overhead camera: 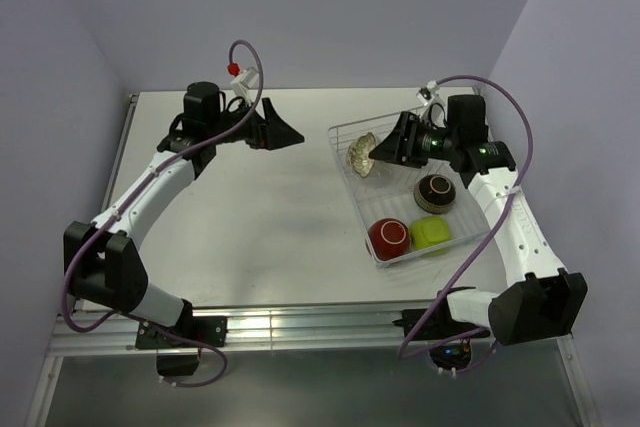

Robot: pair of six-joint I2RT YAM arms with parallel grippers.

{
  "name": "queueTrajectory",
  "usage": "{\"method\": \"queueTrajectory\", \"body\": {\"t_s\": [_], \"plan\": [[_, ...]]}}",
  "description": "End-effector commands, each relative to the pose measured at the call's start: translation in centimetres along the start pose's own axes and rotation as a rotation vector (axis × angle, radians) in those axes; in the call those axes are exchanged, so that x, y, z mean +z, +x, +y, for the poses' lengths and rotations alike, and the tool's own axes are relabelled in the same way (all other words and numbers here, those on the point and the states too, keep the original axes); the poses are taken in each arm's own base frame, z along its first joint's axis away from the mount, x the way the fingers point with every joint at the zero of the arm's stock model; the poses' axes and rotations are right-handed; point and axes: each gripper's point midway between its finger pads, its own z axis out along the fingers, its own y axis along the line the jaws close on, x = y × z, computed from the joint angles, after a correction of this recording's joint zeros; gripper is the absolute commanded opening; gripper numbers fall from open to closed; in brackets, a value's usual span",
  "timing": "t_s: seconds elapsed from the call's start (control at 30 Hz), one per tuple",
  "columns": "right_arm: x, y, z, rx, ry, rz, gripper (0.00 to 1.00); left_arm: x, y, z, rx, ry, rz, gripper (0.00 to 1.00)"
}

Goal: Load the bowls into the dish rack

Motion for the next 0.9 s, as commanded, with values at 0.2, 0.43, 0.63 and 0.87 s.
{"method": "queueTrajectory", "body": {"t_s": [0.2, 0.43, 0.63, 0.87], "plan": [[-5.0, 1.6, -8.1, -0.291, 0.473, 0.063, 0.00, -3.0, -2.6, 1.0, 0.026, -0.046, -0.025, 1.00], [-5.4, 2.8, -13.0, -0.352, 0.662, 0.155, 0.00, -5.6, -6.4, 2.2, 0.071, -0.124, -0.071, 0.99], [-4.4, 3.2, -14.6, -0.423, 0.756, 0.195, 0.00, -6.2, -5.5, 3.6, 0.028, -0.164, -0.087, 1.00], [-3.7, 3.7, -16.4, -0.477, 0.846, 0.242, 0.00, -6.1, -5.0, 5.1, -0.040, -0.223, -0.058, 0.99]]}}
